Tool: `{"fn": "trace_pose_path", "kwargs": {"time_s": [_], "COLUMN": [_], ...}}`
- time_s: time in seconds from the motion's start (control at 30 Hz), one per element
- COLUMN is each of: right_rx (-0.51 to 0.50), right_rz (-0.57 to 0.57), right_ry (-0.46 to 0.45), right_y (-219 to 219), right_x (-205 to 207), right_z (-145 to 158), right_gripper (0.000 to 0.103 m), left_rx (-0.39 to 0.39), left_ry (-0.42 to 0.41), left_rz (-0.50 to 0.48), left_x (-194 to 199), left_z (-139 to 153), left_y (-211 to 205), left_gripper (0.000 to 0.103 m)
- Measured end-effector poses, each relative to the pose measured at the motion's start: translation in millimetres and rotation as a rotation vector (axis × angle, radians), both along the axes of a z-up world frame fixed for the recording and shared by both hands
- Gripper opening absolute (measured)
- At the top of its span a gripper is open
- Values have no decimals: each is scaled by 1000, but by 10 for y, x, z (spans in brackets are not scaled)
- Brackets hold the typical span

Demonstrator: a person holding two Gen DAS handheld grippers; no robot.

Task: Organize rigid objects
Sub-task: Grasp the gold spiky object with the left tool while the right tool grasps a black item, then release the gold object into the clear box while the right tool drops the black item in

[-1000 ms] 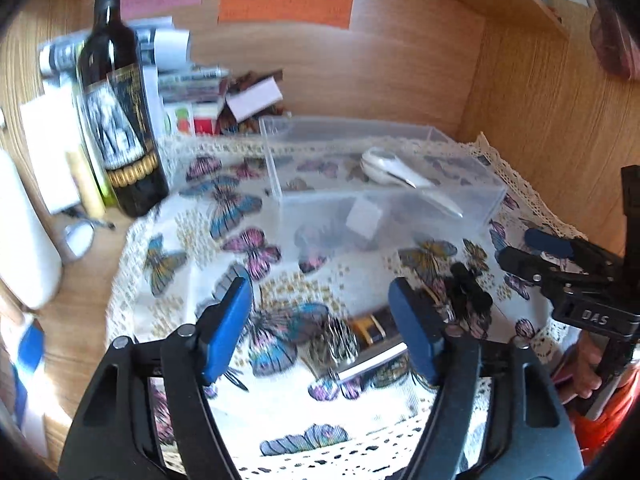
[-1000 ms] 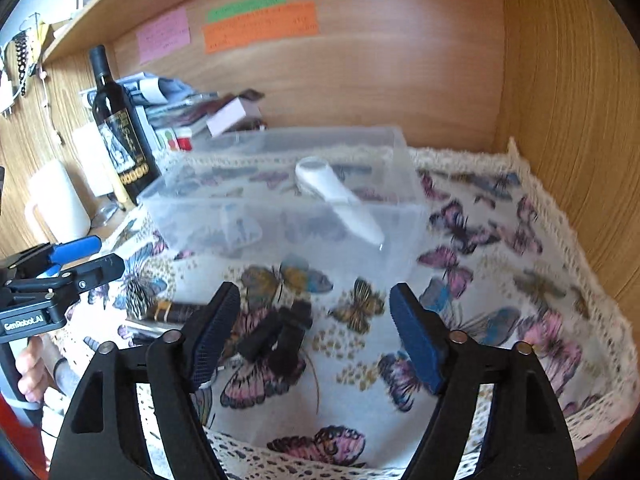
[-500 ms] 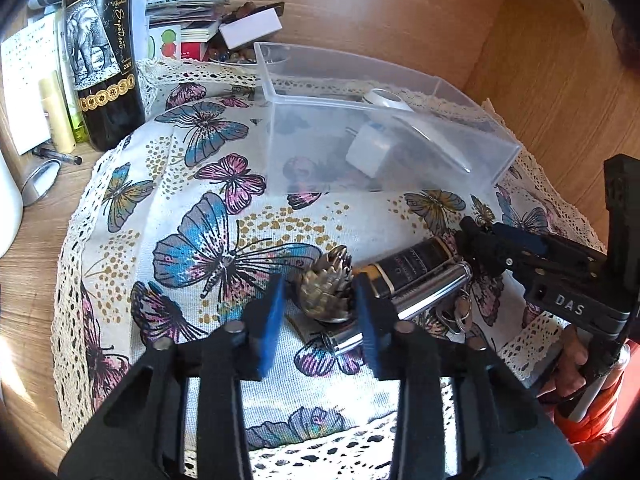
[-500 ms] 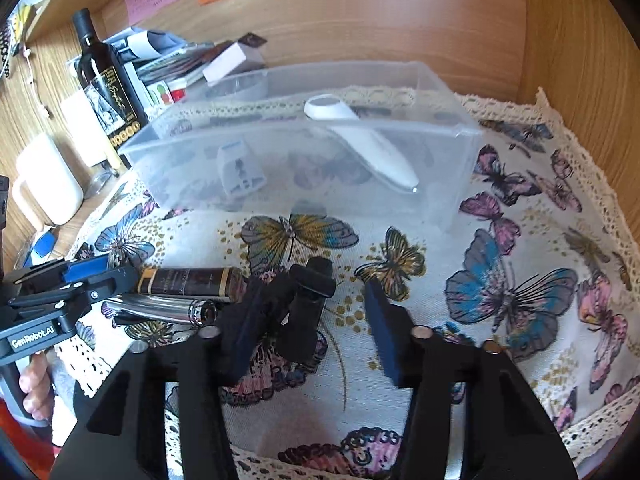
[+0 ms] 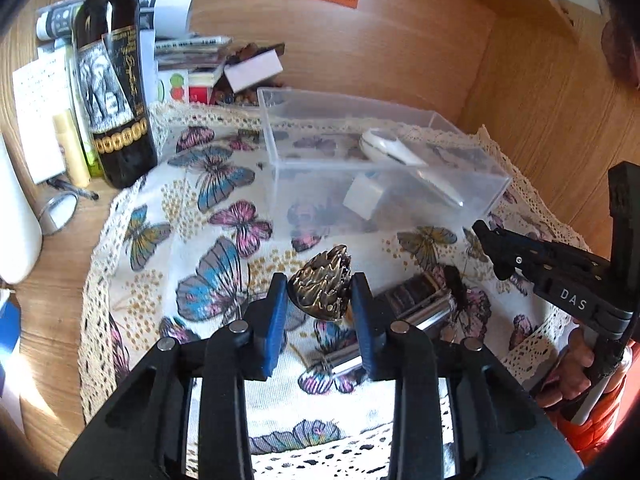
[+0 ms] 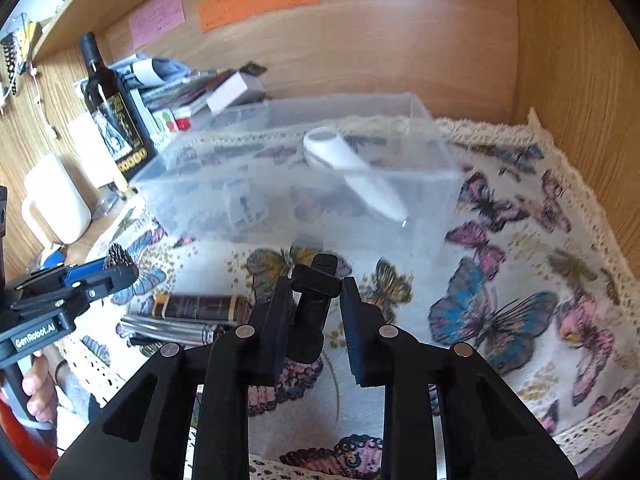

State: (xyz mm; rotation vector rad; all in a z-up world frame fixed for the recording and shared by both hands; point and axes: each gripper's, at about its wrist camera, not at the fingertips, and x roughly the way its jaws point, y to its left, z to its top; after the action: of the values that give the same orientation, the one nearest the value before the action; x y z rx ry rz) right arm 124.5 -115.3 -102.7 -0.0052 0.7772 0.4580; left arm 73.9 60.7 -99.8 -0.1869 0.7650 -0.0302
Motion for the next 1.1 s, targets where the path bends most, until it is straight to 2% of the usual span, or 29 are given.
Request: {"fn": "trace_pose_path", "kwargs": {"time_s": [0.4, 0.6, 0.83, 1.1], "right_rx": [17, 19, -1, -79], "right_rz": [-27, -7, 38, 70], "right_ry": [-144, -188, -185, -126], "right_y": [-60, -3, 165, 368], "right_x": [110, 236, 476, 792], "right_z": [440, 605, 642, 407], "right_gripper": [22, 22, 23, 23], "left_rx": [39, 49, 61, 54], "left_ry": [-159, -182, -139, -36], "left_rz": [27, 28, 15, -14], "left_x": [227, 397, 661, 1005], "left_z": [501, 627, 593, 373], "left_y": [24, 31, -9, -36], "left_gripper": [32, 32, 32, 32]}}
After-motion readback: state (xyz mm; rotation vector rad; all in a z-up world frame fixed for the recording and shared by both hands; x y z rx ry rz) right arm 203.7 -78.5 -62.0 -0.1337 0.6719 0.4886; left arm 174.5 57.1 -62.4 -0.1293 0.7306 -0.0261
